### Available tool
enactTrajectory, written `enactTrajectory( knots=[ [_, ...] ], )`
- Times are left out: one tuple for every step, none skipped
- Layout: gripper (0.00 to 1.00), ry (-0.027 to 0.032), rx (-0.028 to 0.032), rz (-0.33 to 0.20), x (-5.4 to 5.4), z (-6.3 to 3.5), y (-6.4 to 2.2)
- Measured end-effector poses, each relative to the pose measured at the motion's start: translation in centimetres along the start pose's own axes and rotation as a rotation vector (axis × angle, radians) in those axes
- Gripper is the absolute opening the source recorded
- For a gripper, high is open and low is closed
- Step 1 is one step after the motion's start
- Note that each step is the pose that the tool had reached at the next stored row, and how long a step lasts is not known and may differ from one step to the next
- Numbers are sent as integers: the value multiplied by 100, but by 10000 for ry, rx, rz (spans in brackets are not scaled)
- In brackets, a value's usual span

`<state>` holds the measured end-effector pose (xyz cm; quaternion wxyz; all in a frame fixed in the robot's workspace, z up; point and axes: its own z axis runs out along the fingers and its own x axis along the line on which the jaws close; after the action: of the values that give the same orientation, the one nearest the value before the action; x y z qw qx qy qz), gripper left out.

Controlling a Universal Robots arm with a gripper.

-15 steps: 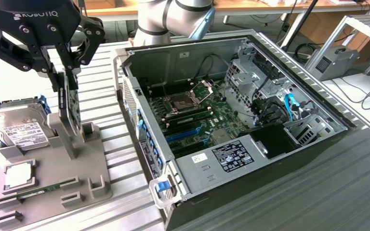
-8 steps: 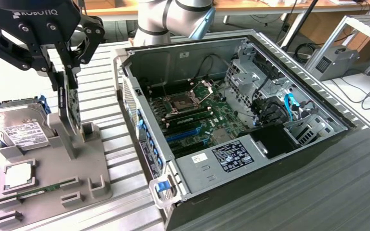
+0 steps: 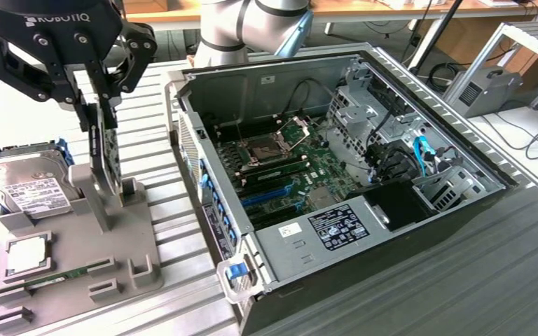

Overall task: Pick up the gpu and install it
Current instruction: 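Pick up the gpu and move the gpu toward the slot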

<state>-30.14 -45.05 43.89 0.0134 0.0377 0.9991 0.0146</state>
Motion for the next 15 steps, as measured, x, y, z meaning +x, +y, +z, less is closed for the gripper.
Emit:
enactTrajectory(
  knots=[
    [26,0,1,0,-7,0,1],
    [26,1,2,0,-15,0,1],
    [26,1,2,0,-22,0,2],
    [26,0,2,0,-31,1,2],
    [26,1,2,1,-36,1,3],
    [26,0,3,0,-46,2,3],
    [26,0,3,0,-54,2,4],
    [26,1,3,0,-60,2,4],
    [26,1,4,0,-68,1,5],
    [26,1,4,0,-74,2,6],
    [26,0,3,0,-81,2,6],
    [26,1,3,1,-87,2,7],
    [26,0,2,0,-93,3,7],
    [26,1,4,1,-100,3,8],
    [26,1,3,1,-105,3,8]
  ],
)
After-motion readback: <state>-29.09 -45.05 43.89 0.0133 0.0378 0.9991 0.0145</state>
